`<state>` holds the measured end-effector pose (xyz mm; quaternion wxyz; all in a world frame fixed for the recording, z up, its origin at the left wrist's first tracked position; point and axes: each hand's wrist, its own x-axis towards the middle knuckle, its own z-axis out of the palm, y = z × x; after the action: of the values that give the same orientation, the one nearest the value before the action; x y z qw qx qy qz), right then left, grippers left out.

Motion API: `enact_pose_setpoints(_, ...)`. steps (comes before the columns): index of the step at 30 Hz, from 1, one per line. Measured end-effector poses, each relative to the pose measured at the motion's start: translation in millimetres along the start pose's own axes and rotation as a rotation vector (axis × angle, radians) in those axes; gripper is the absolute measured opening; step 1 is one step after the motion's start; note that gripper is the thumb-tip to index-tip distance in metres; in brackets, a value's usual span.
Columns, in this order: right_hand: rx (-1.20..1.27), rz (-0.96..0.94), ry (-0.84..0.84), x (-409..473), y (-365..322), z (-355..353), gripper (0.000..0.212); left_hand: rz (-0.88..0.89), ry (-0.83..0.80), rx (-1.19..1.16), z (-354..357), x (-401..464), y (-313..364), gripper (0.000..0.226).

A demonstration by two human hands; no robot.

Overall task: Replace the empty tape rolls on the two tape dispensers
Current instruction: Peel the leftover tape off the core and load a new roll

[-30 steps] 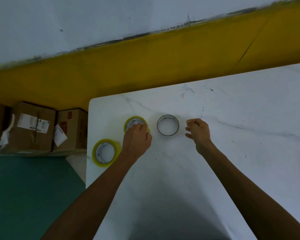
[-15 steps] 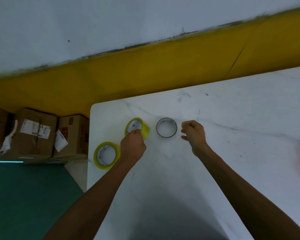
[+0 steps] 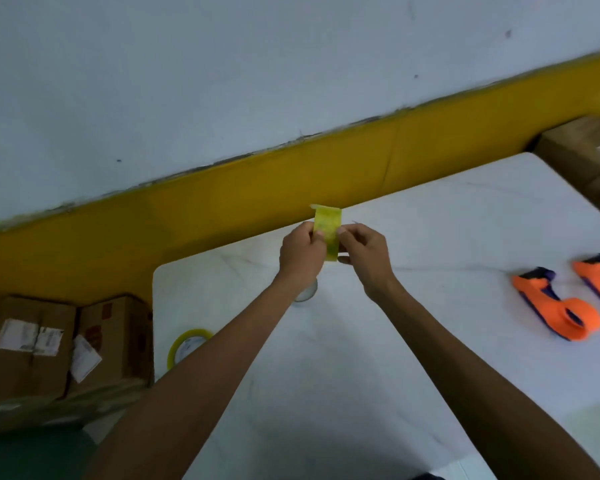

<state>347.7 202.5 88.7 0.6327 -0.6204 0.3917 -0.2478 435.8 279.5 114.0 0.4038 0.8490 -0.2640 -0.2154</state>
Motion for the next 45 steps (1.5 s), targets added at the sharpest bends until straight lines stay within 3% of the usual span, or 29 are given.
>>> enact_pose_setpoints(11, -0.036, 0.005, 0.383, -56.7, 4.7, -134.4, 0.021, 0.166, -0.273, -0.037, 104.9, -52.5, 77.5, 0.025)
enact_pose_setpoints(20, 0.034, -0.002, 0.532, -97.6, 26.2, -259.1, 0.018, 0.199, -0.432, -0.042, 202.8, -117.3, 141.6, 0.024)
enact_pose_setpoints(32, 0.001, -0.049, 0.428, -110.3, 40.9, -435.2, 0.021, 0.111, -0.420, -0.104, 326.7, -184.6, 237.0, 0.031)
enact_pose_setpoints(45, -0.064, 0.032, 0.274, -51.8, 44.8, -499.6, 0.012, -0.001, -0.354, -0.161, 395.5, -149.1, 260.2, 0.029)
